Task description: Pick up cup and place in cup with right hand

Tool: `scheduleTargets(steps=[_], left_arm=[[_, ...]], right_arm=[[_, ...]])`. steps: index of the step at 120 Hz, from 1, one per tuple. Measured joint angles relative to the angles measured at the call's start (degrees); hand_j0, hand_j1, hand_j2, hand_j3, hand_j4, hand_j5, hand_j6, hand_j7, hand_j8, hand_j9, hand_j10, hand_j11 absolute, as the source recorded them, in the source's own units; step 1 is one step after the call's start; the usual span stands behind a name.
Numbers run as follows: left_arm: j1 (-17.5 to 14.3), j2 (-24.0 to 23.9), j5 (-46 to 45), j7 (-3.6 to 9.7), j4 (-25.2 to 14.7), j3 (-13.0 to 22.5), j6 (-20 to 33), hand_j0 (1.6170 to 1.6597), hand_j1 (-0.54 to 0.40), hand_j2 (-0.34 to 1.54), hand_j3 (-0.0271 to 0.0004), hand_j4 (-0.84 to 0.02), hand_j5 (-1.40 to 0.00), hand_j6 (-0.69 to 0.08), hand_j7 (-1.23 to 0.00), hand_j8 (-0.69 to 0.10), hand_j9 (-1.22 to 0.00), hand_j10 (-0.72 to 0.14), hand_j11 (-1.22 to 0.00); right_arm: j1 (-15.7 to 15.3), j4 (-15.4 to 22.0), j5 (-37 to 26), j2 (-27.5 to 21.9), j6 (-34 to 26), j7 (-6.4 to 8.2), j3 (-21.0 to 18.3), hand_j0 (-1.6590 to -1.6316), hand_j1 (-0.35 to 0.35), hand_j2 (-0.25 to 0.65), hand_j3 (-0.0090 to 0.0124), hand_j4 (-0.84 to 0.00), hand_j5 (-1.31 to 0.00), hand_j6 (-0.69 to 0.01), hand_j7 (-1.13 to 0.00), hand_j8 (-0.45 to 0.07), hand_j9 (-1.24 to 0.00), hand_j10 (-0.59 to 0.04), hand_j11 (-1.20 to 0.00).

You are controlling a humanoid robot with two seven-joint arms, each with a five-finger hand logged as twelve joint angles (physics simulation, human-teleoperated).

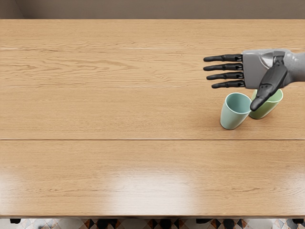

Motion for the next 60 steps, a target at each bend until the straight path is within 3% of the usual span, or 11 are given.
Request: scheduleTargets(steps=[29, 60], left_arm=[[0.0, 0.0, 0.0, 0.0, 0.0, 0.0, 0.0, 1.6581, 0.349, 0.0, -0.0001, 0.0, 0.0, 0.0, 0.0, 0.0, 0.0, 0.0, 0.0], [0.0, 0.0, 0.0, 0.02, 0.0, -0.1, 0.0, 1.6581, 0.349, 0.0, -0.0001, 0.0, 0.0, 0.0, 0.0, 0.0, 0.0, 0.0, 0.0]], right_arm=[[0.9, 0.7, -0.7, 0.6, 0.0, 0.0, -0.2, -1.658, -0.349, 0.0, 0.0, 0.0, 0.0, 0.002, 0.0, 0.001, 0.0, 0.001, 0.0], [7.2, 0.4, -17.7, 7.0, 0.0, 0.0, -0.7, -1.6581, -0.349, 0.0, 0.0, 0.0, 0.0, 0.0, 0.0, 0.0, 0.0, 0.0, 0.0]])
